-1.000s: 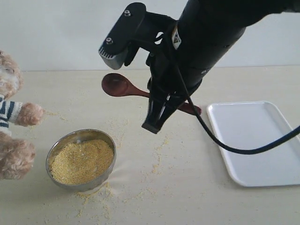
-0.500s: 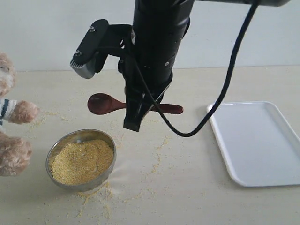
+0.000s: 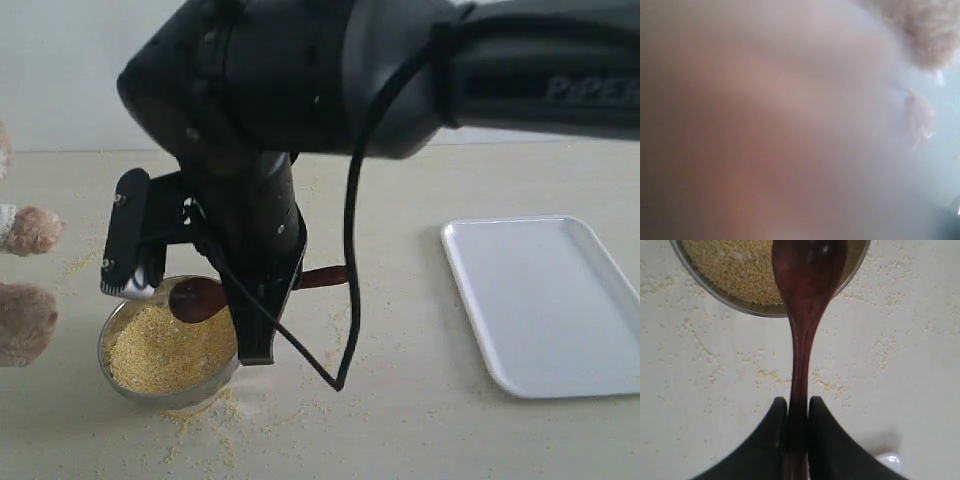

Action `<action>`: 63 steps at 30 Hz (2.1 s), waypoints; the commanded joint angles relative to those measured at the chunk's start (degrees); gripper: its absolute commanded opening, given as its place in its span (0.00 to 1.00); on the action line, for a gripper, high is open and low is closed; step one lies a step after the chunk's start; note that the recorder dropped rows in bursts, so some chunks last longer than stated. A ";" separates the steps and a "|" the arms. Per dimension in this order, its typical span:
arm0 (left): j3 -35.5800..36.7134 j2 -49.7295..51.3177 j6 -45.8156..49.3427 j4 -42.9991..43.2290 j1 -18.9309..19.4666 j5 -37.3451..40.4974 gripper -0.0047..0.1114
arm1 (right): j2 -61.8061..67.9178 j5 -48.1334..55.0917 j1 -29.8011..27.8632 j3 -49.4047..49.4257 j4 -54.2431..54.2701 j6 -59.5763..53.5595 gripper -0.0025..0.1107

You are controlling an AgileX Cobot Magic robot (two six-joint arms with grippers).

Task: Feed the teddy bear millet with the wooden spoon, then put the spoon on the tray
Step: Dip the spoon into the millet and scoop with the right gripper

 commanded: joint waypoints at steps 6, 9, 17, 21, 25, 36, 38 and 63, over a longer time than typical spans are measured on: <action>0.86 0.26 -0.45 0.45 -0.13 -3.29 0.08 | 3.68 -6.49 0.68 -0.37 -5.21 2.46 0.02; 1.34 0.26 -0.45 0.45 -0.13 -4.17 0.08 | 4.99 -7.42 0.81 -0.37 -5.31 2.46 0.02; 1.32 0.26 -0.45 0.45 -0.13 -4.81 0.08 | 6.25 -7.15 0.79 -0.37 -3.47 2.06 0.02; 1.32 0.26 -0.45 0.35 -0.13 -4.79 0.08 | 6.25 -6.57 0.79 -0.37 -3.20 1.63 0.02; 1.32 0.26 -0.45 0.20 -0.13 -4.89 0.08 | 6.25 -5.59 0.79 -0.37 -0.19 -1.65 0.02; 1.32 0.26 -0.45 0.20 -0.13 -5.02 0.08 | 6.25 -5.78 0.79 -0.37 3.55 -0.04 0.02; 1.32 0.26 -0.45 0.20 -0.13 -5.02 0.08 | 6.25 -5.78 0.79 -0.37 3.42 1.73 0.02; 1.32 0.26 -0.45 0.20 -0.13 -4.86 0.08 | 6.01 -3.62 0.79 -0.37 6.52 3.37 0.02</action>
